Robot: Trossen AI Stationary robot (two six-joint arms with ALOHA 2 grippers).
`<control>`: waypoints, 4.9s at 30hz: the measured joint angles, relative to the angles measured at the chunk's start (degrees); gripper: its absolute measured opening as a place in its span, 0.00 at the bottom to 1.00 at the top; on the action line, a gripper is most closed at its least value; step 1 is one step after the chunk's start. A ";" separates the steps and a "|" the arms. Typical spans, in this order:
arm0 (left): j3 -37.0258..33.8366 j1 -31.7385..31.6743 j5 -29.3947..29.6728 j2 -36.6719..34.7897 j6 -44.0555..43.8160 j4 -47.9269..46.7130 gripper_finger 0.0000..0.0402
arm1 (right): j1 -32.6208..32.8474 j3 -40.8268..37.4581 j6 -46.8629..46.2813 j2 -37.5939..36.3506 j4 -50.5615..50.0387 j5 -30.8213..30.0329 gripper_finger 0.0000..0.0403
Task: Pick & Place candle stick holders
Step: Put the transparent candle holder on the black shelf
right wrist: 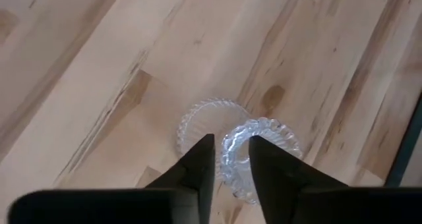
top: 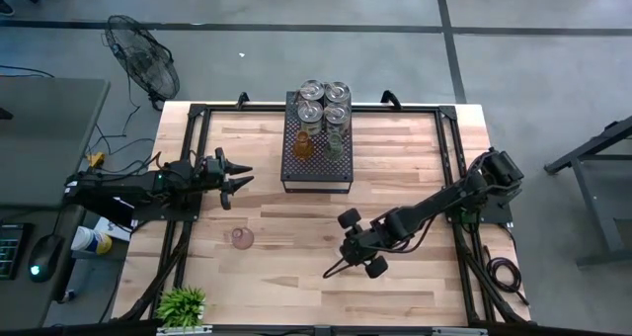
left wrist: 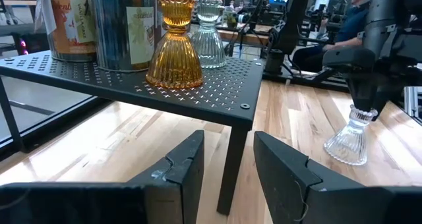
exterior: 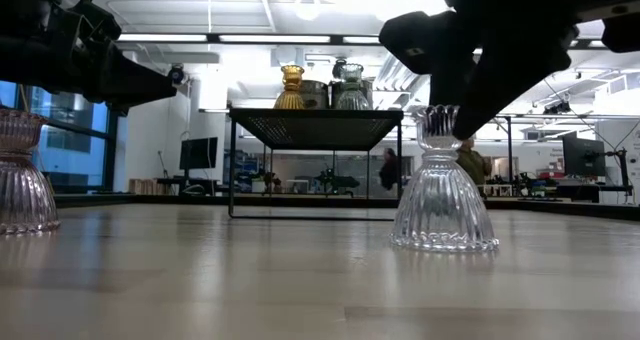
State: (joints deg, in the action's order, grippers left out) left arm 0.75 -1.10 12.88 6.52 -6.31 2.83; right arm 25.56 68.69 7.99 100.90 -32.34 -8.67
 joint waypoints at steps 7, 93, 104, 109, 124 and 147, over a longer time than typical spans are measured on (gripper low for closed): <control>0.00 -0.01 0.14 0.00 0.00 0.00 0.32 | 0.02 -0.01 0.09 -0.07 -1.09 -0.63 0.11; 0.00 -0.01 0.14 -0.01 0.00 0.01 0.32 | -30.56 35.47 35.14 2.38 -21.25 3.39 0.05; 0.00 -0.02 -0.34 0.00 -0.02 0.00 0.32 | -31.61 35.50 35.78 4.06 -21.55 2.83 0.05; 0.00 0.00 -0.32 0.00 0.00 0.00 0.32 | -31.61 35.50 35.67 4.24 -21.63 1.79 0.05; 0.00 -0.02 -0.30 -0.02 0.00 0.00 0.32 | -31.58 35.50 34.05 4.22 -23.76 1.27 0.12; 0.00 -0.01 -0.26 0.00 0.00 0.00 0.32 | -31.58 35.52 34.01 4.22 -22.69 -0.69 0.21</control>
State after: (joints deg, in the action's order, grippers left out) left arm 0.75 -1.12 12.62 6.52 -6.31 2.83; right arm -6.02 104.20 42.00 105.12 -55.03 -9.35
